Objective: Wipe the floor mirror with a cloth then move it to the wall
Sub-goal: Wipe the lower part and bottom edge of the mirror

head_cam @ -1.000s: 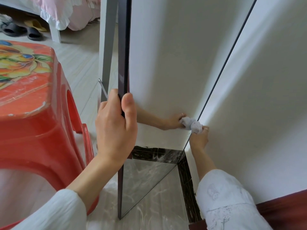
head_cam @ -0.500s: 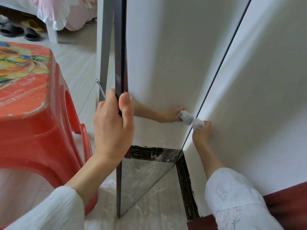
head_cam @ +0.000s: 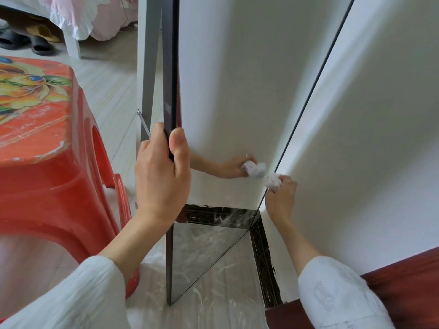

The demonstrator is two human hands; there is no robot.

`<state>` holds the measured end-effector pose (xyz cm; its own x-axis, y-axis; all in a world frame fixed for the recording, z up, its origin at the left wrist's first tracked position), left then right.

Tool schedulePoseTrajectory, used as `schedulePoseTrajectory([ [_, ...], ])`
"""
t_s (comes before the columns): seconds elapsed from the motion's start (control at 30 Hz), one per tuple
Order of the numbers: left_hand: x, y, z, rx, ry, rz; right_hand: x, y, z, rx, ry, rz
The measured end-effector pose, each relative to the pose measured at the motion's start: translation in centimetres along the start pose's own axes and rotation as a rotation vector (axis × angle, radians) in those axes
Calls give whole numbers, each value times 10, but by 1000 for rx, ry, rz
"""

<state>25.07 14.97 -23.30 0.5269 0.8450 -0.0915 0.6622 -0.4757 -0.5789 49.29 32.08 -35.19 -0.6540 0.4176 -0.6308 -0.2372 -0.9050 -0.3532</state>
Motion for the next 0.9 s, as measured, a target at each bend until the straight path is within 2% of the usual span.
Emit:
schedulePoseTrajectory([
  [0.1,0,-1,2,-6,13,-8,12,5,23,-102,-87,-76],
  [0.2,-1,0,1,10,24,-16,34,42,14,-139,-58,8],
  [0.3,-2,1,1,-2,32,-10,52,80,-17,-190,-10,249],
  [0.37,-2,0,2,-12,20,-5,58,92,-37,-258,156,487],
  [0.4,-2,-1,1,-14,12,-2,56,91,-44,-244,207,542],
  [0.47,-2,0,1,-14,5,7,38,77,-44,-158,186,446],
  [0.53,-1,1,0,-6,5,10,15,58,-23,-91,82,230],
  [0.7,-2,1,0,1,-5,3,-12,29,50,-166,-181,-113],
  [0.8,-3,1,-1,13,4,3,0,45,64,-298,-205,-183],
  [0.9,-3,1,-1,-2,-5,8,21,84,48,-392,-166,-110],
])
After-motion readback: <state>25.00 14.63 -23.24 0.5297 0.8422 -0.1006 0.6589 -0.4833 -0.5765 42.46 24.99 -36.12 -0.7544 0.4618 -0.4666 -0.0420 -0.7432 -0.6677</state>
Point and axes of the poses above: each hand's wrist, its own y-axis away from the middle knuckle, its own x-axis out of the palm, z = x × y, the point moved 5 cm from there along -y, towards the middle knuckle, and after that the axes turned 5 degrees about -z, right-handed, at the moved point
